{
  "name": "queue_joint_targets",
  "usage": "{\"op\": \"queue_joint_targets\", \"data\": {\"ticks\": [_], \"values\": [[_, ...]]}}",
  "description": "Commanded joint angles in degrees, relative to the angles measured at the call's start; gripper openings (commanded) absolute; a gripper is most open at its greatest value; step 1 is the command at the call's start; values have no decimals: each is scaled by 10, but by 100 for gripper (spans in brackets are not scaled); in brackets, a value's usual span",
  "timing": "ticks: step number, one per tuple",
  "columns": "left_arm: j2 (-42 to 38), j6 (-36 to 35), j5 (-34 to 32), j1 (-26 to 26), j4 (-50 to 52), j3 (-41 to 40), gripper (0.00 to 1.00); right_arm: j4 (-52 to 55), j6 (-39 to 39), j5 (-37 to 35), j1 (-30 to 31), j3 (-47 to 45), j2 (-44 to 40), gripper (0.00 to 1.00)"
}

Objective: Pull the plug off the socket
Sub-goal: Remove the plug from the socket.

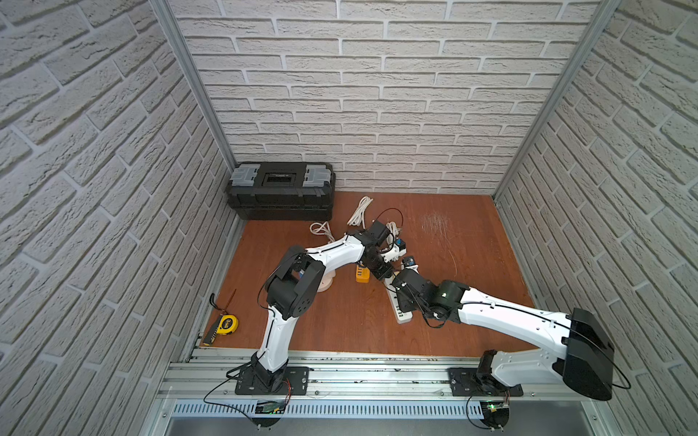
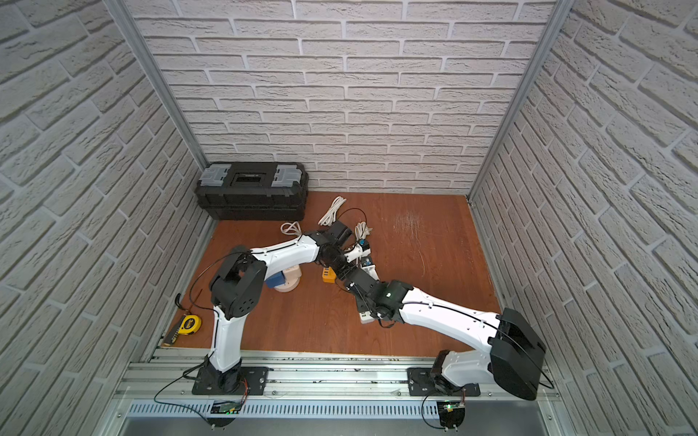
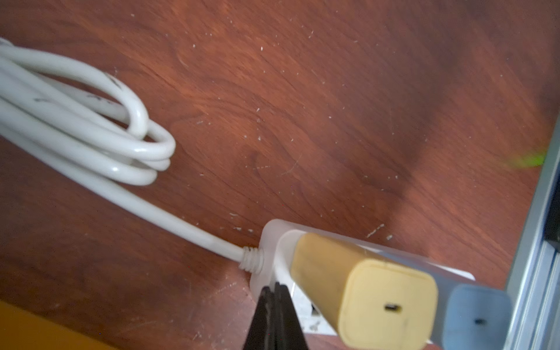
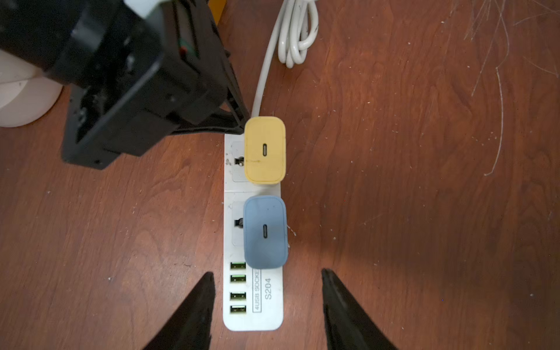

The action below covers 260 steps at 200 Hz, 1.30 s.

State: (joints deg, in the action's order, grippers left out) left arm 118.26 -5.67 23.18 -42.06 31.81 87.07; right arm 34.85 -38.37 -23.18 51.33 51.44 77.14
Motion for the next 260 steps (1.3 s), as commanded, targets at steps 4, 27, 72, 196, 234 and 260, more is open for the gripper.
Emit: {"op": "queue_joint_targets", "data": {"ticks": [4,27,72,196,234,260], "values": [[11,-15,-1,0,36,-6,0,-14,22,11,-9,17,20,56],[11,-19,19,2,41,-6,0,-38,24,26,-23,4,22,56],[13,-26,41,3,49,-2,0,-85,34,68,-51,-35,13,56],[40,-15,18,15,52,9,0,-97,42,80,-70,-28,76,41],[43,-16,11,16,51,0,0,-97,32,63,-63,-30,74,24],[44,-15,6,18,52,-3,0,-82,28,38,-47,-15,87,17]]}}
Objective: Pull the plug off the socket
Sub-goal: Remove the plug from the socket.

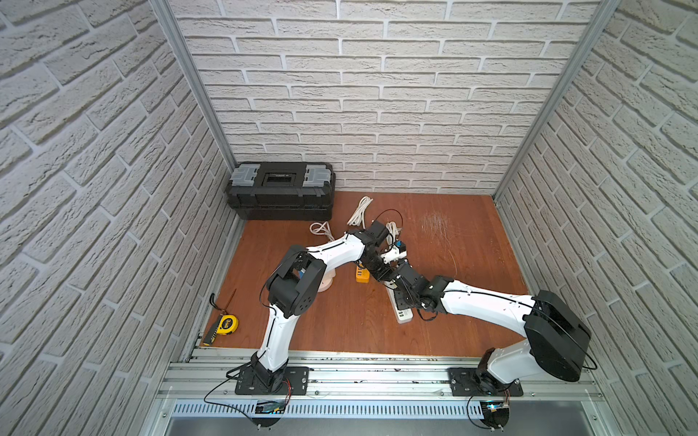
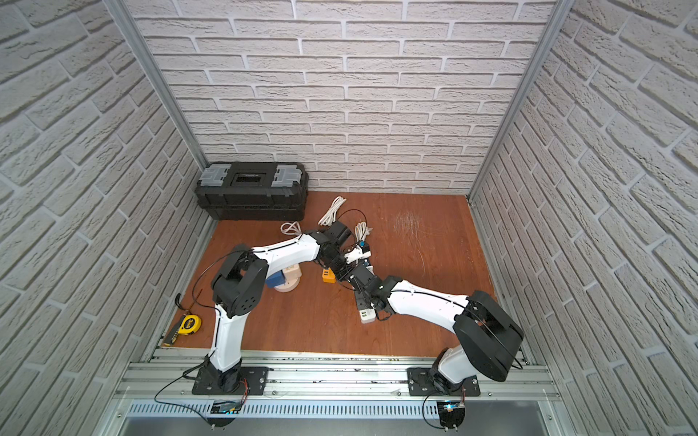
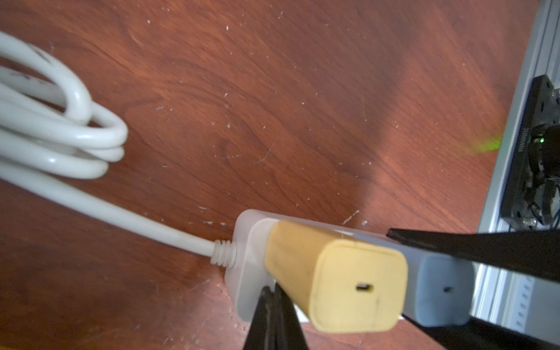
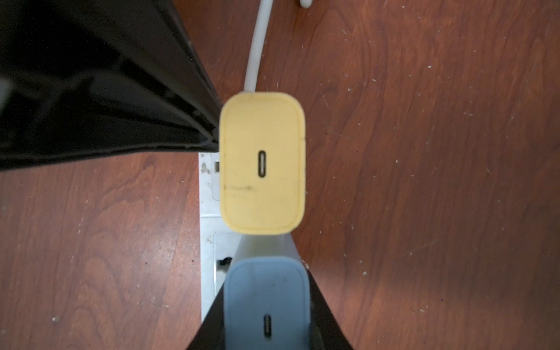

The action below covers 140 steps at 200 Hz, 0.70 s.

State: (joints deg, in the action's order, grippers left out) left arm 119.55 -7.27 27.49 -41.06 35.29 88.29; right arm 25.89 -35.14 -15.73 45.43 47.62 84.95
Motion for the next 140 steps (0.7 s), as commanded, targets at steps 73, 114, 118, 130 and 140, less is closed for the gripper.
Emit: {"op": "queue_joint_targets", "data": {"ticks": [73,114,118,130,140], "values": [[33,5,-37,16,12,-29,0,10,-12,-48,37,44,34,2],[35,7,-38,18,7,-36,0,-2,-16,-14,32,48,22,2],[36,7,-38,17,7,-35,0,-2,-17,-13,32,49,20,2],[37,6,-40,17,7,-36,0,-2,-18,-13,32,49,15,2],[36,6,-43,17,4,-38,0,-3,-19,-13,31,47,9,2]]}}
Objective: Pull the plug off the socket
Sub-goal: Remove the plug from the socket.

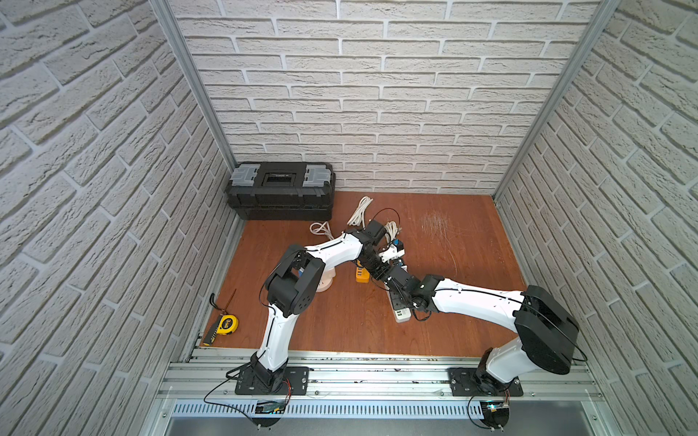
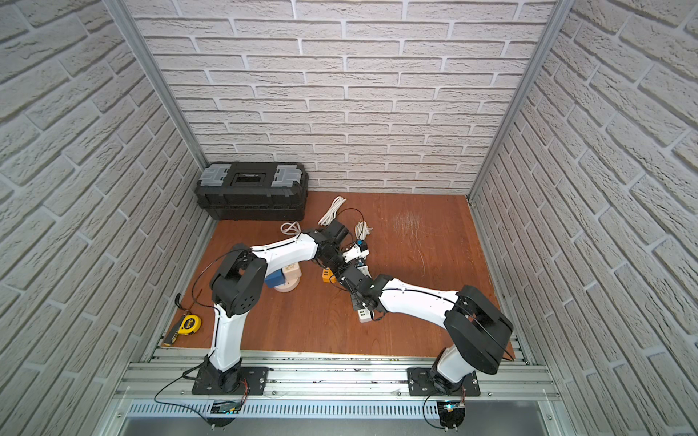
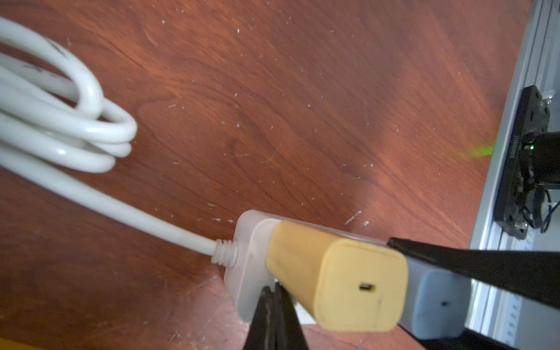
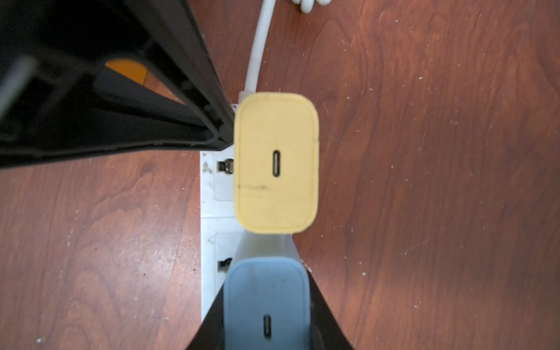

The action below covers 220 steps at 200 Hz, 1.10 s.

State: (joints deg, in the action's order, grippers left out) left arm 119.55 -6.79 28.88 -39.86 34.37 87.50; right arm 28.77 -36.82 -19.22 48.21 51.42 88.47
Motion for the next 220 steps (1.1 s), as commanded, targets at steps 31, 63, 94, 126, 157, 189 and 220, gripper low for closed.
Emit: {"op": "queue_joint_targets", "data": {"ticks": [31,63,94,126,157,189,220], "values": [[39,-1,-59,6,11,-34,0,-31,-3,14,3,4,-37,2],[41,-3,-58,6,12,-35,0,-23,4,-10,8,5,-27,2],[44,-6,-54,5,17,-32,0,9,7,-64,26,23,1,2],[47,-9,-51,6,20,-31,0,4,9,-58,29,24,3,2],[49,-7,-48,7,20,-30,0,-22,7,-18,19,12,-15,2],[49,-7,-49,8,19,-30,0,-34,4,6,8,2,-38,2],[49,-5,-48,10,18,-31,0,-17,3,1,5,-2,-61,2]]}}
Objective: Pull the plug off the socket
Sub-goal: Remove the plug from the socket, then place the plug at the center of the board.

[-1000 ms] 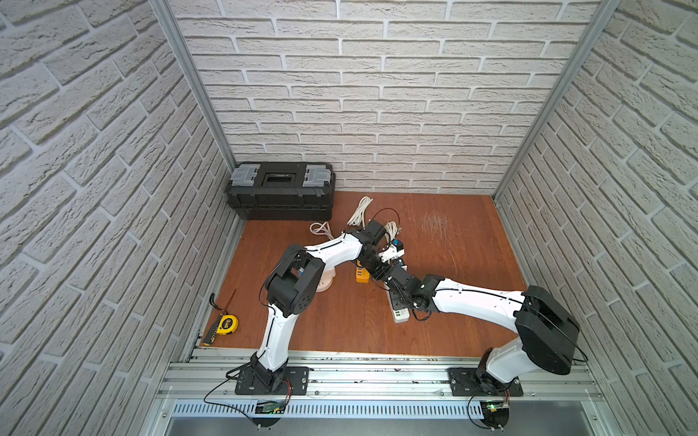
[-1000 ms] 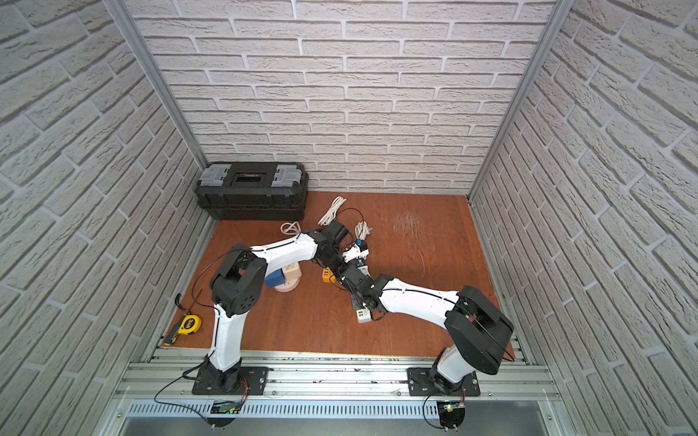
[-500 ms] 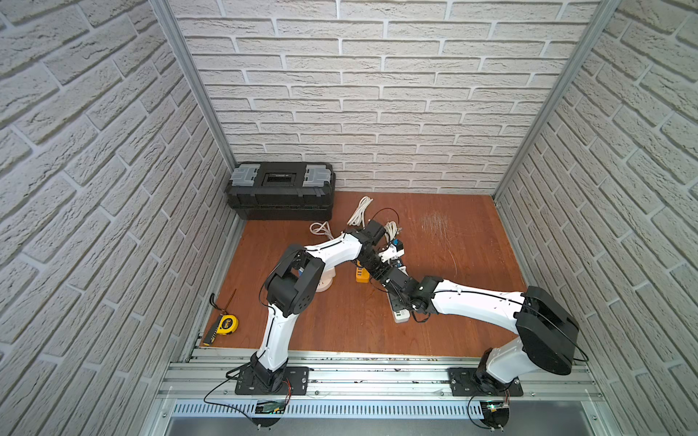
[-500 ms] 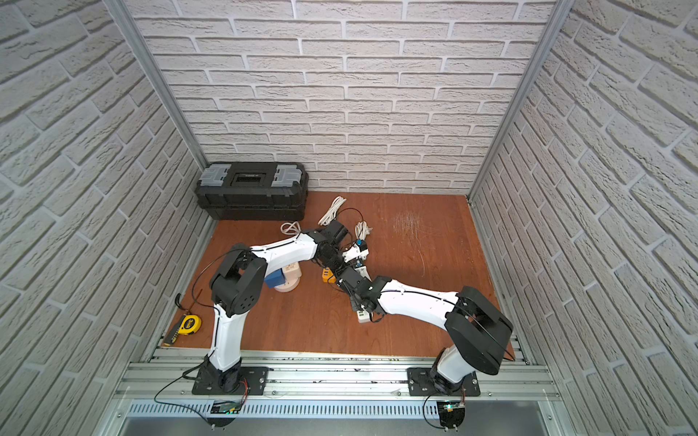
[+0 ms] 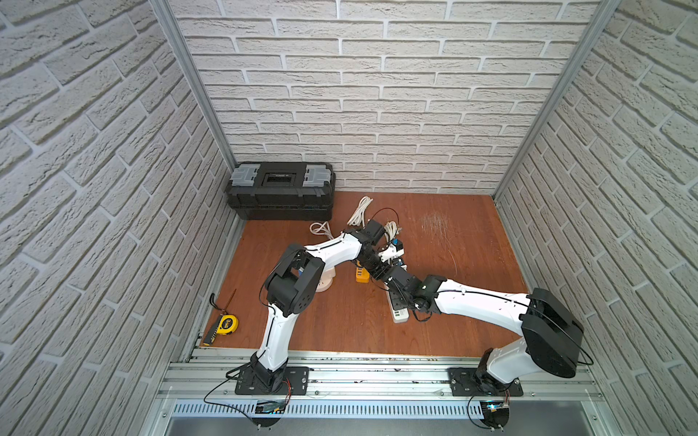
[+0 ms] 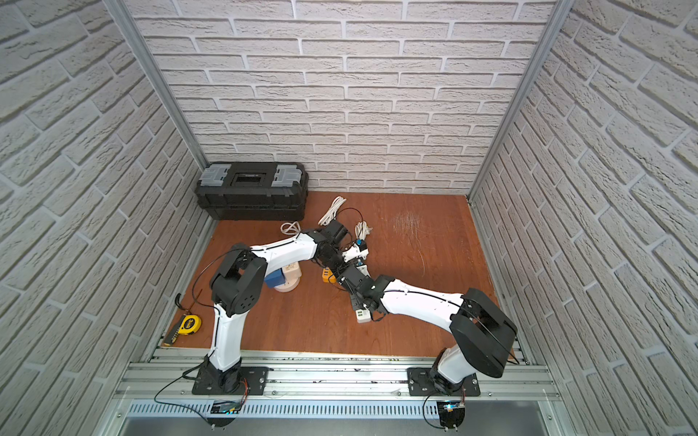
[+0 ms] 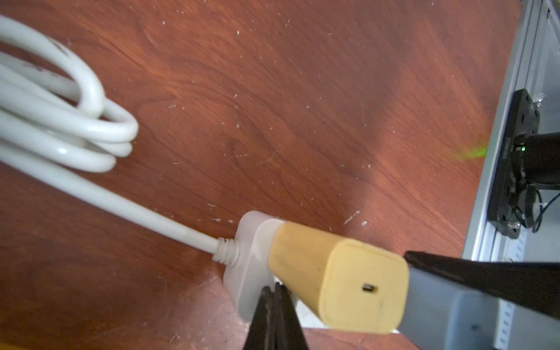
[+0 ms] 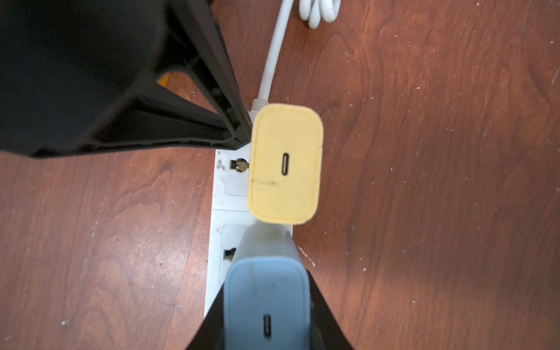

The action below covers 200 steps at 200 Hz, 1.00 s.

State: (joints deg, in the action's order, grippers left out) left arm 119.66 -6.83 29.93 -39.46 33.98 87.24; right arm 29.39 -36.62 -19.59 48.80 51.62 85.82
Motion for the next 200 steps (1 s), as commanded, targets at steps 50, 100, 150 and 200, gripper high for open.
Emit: {"op": "queue_joint_targets", "data": {"ticks": [50,100,150,200], "values": [[45,-3,-59,6,18,-31,0,0,-12,7,-23,-28,-94,2],[45,-2,-58,6,17,-31,0,18,-27,42,-142,-64,-191,2],[45,1,-59,6,15,-30,0,-53,-58,132,-336,-94,-197,2],[47,2,-58,6,14,-29,0,-183,-127,196,-491,-92,-108,2]]}}
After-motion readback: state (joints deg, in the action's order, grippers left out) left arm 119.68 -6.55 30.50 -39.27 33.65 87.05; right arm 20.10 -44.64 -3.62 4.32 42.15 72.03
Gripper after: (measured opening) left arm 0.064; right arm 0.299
